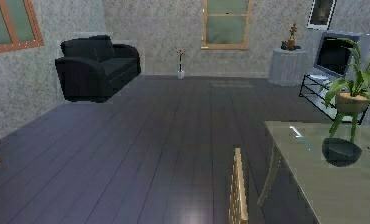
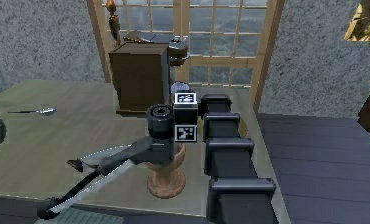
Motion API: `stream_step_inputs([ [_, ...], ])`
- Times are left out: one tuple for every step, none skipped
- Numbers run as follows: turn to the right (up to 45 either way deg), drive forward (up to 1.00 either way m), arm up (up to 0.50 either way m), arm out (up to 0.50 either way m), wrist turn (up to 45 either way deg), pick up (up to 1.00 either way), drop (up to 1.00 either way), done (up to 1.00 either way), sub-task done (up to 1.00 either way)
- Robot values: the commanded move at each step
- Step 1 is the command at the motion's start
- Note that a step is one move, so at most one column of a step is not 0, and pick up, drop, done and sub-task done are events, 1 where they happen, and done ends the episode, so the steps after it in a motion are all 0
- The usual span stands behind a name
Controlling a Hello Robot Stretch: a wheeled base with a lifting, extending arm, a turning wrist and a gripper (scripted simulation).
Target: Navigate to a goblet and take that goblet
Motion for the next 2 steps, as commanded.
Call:
stream_step_inputs([
  [0.0, 0.00, 0.00, 0.00, 45.0, 0.00, 0.00, 0.00, 0.00],
  [0.0, 0.00, 0.00, 0.00, 30.0, 0.00, 0.00, 0.00, 0.00],
])
